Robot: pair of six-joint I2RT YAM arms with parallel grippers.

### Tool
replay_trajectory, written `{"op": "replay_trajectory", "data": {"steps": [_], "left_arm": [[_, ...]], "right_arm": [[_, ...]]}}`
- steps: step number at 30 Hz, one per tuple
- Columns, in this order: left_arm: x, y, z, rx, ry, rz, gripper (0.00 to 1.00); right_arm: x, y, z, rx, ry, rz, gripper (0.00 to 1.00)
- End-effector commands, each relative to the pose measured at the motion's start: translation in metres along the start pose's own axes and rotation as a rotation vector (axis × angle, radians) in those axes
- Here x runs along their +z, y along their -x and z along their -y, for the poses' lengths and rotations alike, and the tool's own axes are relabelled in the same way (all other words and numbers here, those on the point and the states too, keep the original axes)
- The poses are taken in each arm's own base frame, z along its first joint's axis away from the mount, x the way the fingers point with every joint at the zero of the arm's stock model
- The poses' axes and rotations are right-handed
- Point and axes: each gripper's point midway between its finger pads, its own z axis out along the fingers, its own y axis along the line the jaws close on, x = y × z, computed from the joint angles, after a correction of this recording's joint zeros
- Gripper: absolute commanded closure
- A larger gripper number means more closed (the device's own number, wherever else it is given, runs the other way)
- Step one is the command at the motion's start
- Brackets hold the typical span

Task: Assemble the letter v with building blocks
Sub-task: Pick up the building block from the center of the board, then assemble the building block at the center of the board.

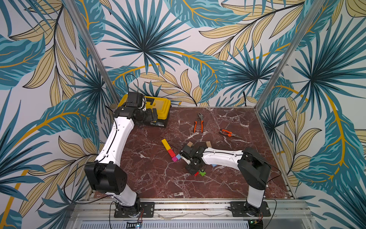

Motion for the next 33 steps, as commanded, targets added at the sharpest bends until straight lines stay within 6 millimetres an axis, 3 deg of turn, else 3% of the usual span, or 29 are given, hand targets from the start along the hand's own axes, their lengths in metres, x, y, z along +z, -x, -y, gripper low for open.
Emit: {"op": "replay_trajectory", "data": {"steps": [1, 12, 19, 29, 33], "left_arm": [[-0.005, 0.002, -0.002, 0.006, -0.005, 0.015, 0.01], [-0.005, 0.002, -0.002, 0.003, -0.008, 0.016, 0.01], [-0.005, 0.002, -0.002, 0.003, -0.011, 0.014, 0.01], [-0.006, 0.003, -0.002, 0.005, -0.009, 0.019, 0.01], [-0.006, 0.003, -0.001, 0.006, -0.010, 0.018, 0.01]], "right_arm": [[0.013, -0.029, -0.003, 0.019, -0.006, -0.076, 0.72], [0.009, -0.075, 0.011, 0.130, -0.043, -0.101, 0.75], [0.004, -0.097, 0.039, 0.207, -0.106, -0.130, 0.76], [-0.008, -0.099, 0.063, 0.230, -0.110, -0.181, 0.76], [-0.013, -0.097, 0.060, 0.177, -0.068, -0.201, 0.76]]}}
